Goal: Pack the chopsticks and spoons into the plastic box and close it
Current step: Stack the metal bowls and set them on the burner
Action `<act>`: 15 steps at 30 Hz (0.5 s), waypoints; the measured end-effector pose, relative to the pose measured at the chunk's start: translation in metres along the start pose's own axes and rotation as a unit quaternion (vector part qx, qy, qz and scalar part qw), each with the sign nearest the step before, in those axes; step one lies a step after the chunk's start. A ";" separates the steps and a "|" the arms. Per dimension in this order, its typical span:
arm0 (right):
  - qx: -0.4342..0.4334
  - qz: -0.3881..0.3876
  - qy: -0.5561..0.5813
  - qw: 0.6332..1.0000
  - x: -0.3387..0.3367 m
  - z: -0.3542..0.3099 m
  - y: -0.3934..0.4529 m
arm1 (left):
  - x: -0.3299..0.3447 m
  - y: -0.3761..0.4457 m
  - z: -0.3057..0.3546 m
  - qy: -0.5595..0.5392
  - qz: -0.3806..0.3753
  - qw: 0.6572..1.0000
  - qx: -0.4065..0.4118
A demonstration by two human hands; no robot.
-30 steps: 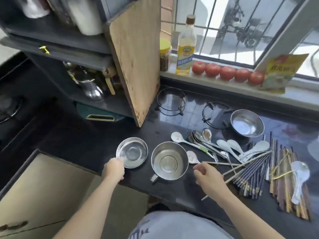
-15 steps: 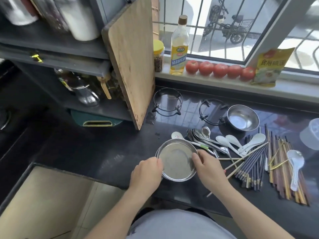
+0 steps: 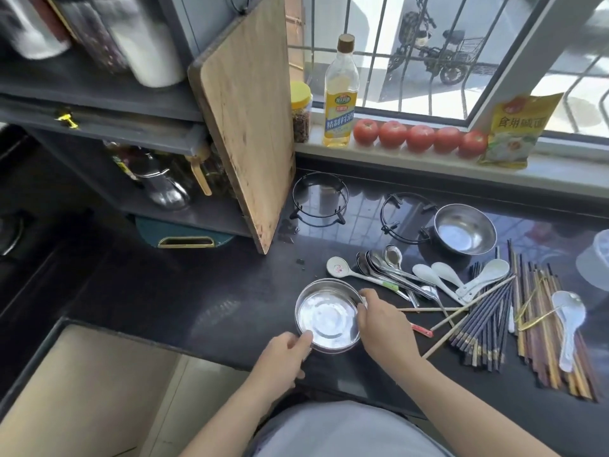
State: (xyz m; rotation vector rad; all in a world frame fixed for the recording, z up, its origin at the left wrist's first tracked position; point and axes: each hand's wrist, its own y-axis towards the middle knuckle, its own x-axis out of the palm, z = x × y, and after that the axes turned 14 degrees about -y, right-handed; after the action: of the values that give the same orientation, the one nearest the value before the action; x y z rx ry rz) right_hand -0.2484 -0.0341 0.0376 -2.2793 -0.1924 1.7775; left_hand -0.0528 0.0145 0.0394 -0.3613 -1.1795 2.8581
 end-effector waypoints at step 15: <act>-0.062 0.116 0.157 0.979 -0.022 0.008 0.010 | 0.000 -0.010 0.042 -0.010 0.076 0.995 0.065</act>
State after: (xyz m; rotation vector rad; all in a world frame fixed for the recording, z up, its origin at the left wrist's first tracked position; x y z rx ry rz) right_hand -0.2624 -0.0484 0.0532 -2.7317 0.0231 1.5087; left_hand -0.0627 -0.0078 0.0753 -0.4358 -1.0016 3.0546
